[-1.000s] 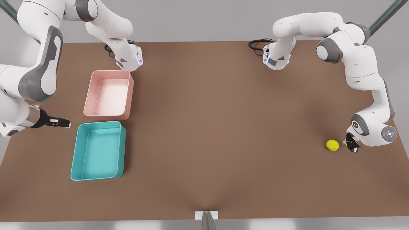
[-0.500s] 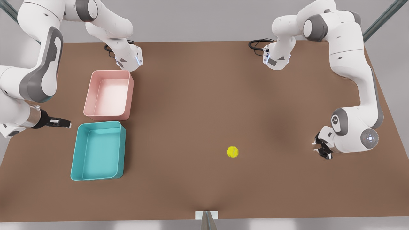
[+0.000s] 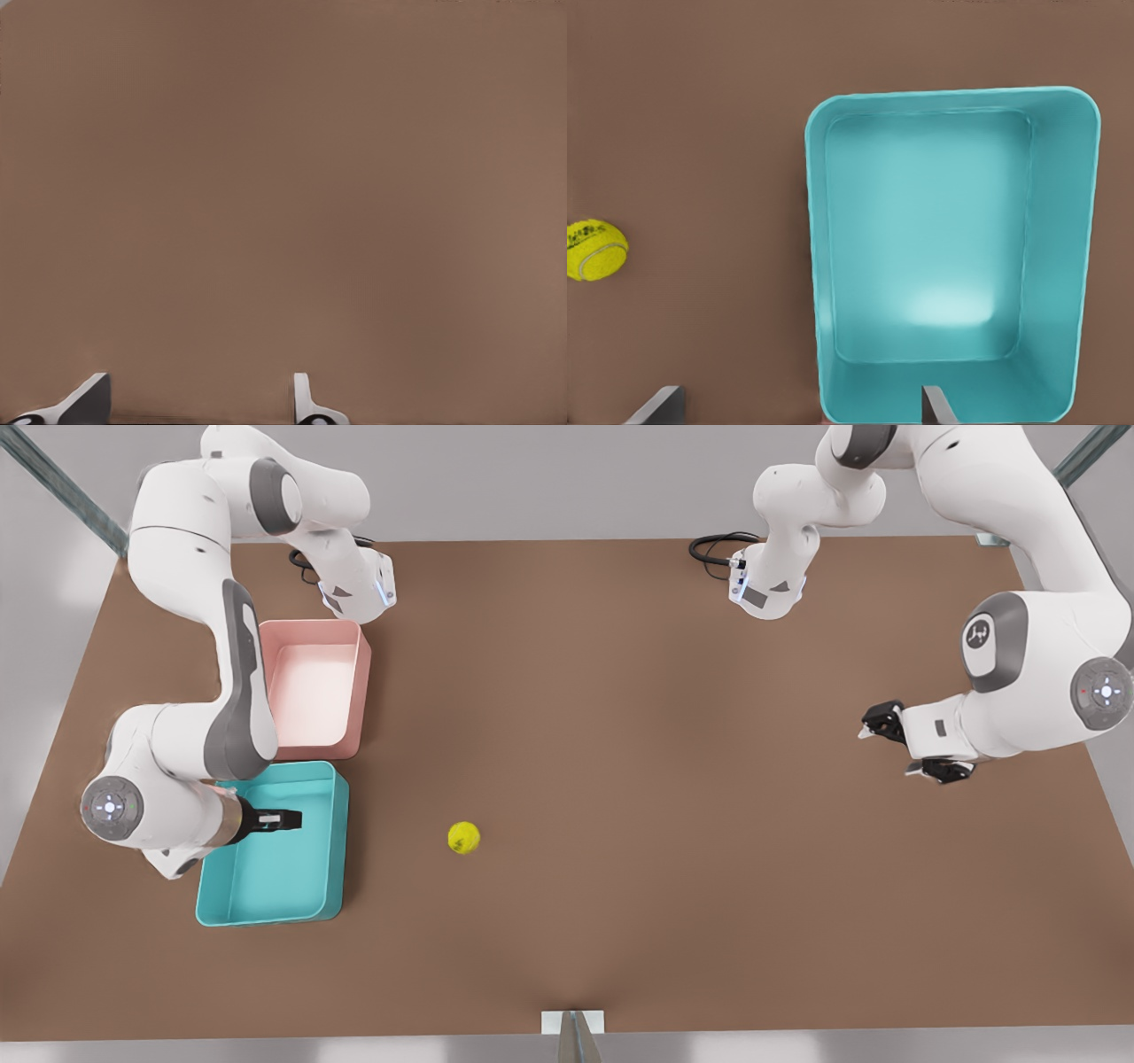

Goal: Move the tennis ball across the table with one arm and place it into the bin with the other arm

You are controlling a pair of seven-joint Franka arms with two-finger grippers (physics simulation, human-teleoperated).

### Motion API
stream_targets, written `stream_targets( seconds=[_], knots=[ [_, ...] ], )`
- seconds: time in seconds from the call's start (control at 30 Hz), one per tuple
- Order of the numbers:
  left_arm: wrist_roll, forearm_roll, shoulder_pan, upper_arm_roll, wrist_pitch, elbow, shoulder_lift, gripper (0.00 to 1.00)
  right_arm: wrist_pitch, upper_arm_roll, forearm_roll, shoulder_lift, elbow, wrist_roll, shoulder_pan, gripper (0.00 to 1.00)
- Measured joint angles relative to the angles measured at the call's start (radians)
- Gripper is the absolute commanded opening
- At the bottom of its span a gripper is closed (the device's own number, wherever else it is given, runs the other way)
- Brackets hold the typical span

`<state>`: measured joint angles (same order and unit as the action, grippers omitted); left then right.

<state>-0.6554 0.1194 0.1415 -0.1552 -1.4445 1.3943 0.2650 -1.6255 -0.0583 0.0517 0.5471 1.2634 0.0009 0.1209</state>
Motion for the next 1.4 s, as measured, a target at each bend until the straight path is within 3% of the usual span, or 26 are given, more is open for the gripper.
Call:
stream_targets(
  seconds=[0.23,0.43,0.8,1.4],
  knots=[
    [0.219,-0.011,0.001,0.013,0.033,-0.002,0.011,1.0,-0.181,0.001,0.008,0.141,0.007,0.155,0.271,1.0],
    [0.349,-0.013,0.0,0.013,0.043,0.001,0.018,1.0,-0.346,0.0,0.011,0.179,0.099,0.316,0.358,1.0],
    [0.499,-0.013,-0.001,0.014,0.047,0.004,0.027,1.0,-0.657,0.0,0.003,0.041,0.491,0.513,0.387,1.0],
    [0.603,-0.004,-0.005,0.013,0.039,0.001,0.076,1.0,-0.806,-0.001,0.001,0.104,0.529,0.652,0.368,1.0]
  ],
)
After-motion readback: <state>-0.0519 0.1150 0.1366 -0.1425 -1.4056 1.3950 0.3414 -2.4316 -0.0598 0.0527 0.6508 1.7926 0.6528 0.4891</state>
